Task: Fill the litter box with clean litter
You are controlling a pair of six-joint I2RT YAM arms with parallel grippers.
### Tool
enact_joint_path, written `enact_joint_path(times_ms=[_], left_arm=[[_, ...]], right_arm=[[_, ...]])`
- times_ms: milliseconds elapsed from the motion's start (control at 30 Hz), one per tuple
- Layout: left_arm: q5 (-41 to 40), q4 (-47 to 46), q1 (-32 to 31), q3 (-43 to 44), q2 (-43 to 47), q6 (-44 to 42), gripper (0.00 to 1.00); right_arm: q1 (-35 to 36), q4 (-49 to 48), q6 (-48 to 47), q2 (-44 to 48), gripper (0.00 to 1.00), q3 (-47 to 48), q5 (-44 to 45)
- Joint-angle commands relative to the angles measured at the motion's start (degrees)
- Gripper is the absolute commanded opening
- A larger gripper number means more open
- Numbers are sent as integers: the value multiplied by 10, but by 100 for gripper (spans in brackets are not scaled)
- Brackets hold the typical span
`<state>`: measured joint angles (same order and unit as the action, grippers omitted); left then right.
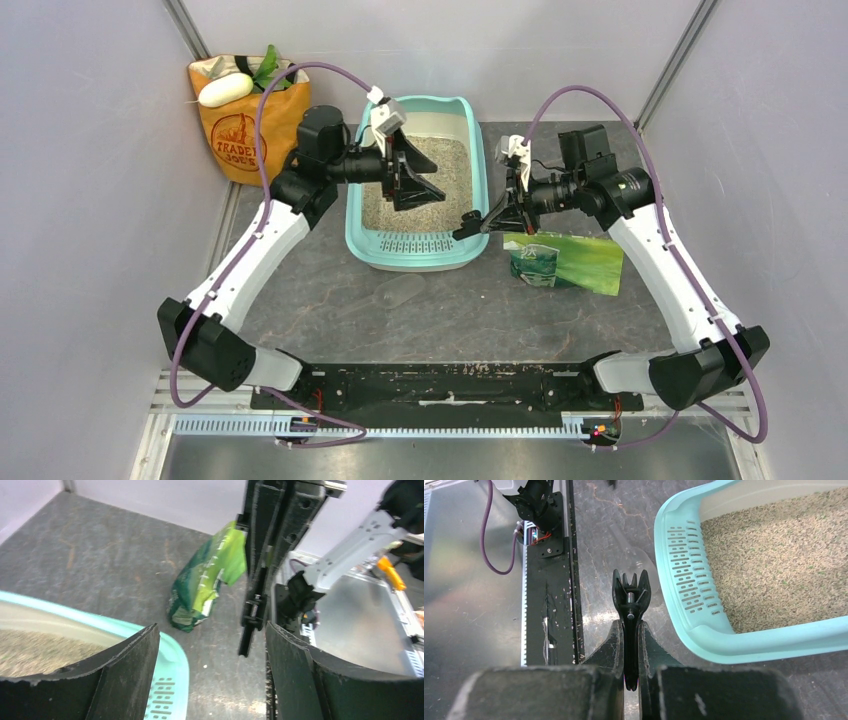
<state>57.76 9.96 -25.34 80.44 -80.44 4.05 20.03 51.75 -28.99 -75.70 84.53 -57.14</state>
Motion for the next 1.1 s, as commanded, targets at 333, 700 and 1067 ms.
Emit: enact_joint_path(times_ms=[333,700,1067], left_arm=[[50,-184,-59,-61,19,51,86],[24,-136,-73,-33,-4,8,59],[18,-120,-76,-24,-14,-9,39]], right_arm=[[4,-141,69,32,3,-8,-21],[7,-140,68,34,3,-9,-19],[7,-139,65,30,4,-6,-14]])
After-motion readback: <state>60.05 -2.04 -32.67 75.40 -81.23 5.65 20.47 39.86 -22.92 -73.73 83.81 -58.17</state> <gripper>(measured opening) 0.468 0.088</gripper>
